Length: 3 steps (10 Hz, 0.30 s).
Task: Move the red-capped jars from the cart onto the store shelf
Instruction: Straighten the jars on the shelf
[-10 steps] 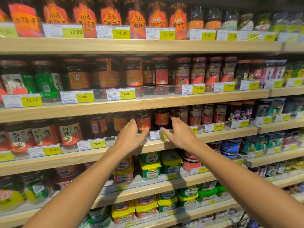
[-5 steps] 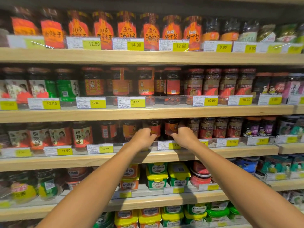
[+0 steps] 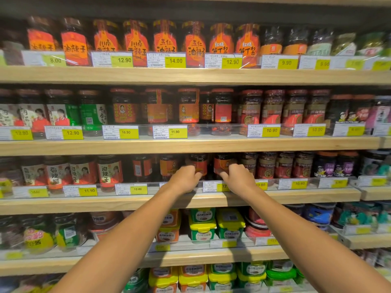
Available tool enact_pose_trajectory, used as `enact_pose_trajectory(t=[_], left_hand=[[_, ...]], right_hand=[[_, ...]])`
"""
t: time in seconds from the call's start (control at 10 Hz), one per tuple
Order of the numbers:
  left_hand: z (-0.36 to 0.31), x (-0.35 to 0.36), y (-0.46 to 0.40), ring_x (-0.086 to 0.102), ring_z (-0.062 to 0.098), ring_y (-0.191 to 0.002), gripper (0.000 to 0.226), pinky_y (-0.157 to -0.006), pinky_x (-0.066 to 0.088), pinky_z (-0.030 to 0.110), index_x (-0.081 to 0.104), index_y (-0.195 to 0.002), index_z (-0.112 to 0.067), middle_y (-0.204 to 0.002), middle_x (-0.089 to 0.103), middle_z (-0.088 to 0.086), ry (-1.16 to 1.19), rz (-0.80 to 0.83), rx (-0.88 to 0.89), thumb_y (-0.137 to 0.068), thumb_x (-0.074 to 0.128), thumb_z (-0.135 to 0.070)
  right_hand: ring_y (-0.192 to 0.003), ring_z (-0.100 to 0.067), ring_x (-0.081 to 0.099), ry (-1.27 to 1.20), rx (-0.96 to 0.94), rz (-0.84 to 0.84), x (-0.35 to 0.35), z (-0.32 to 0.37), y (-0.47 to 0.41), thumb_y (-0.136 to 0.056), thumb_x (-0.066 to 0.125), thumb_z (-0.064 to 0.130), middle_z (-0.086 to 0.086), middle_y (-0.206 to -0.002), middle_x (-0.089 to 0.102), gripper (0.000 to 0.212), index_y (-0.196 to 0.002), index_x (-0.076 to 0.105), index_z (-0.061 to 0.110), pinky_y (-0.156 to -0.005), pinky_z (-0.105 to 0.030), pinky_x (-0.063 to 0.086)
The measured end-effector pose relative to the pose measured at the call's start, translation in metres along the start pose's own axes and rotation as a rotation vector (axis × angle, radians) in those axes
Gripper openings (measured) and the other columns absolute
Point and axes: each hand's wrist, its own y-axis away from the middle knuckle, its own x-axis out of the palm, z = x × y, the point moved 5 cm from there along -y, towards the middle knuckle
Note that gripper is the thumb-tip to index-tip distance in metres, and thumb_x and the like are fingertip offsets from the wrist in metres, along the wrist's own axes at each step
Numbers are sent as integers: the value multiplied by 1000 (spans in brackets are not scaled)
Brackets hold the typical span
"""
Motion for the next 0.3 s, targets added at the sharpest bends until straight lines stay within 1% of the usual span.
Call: enact_pose_trajectory(t=[0.1,0.2,0.3], left_hand=[[1,-2,11,58,31,-79,34,-68,45,39,47,-74,-13,-88,62,13,-83,-72,21,-103,43,-31],[5,-1,28,59,31,-102,30,-81,50,43,52,-107,-10,-107,60,11,-164,-144,74,-102,43,-38],[11,0,51,42,25,-137,54,-108,41,40,36,-147,-10,-147,45,8,-176,-173,190,-102,44,-38]], right_hand=[[-85,-35,63,-27,-14,13,2,-4,3,-95,54,51,-8,-83,63,43,-81,54,10,-75,-42,54],[-82,-33,63,-25,-54,-49,1,-10,10,-91,55,60,-8,-83,64,50,-90,56,10,-69,-41,53],[-92,-33,64,-8,-133,-153,-4,-15,20,-91,56,59,-10,-97,65,53,-107,55,8,-70,-40,52]])
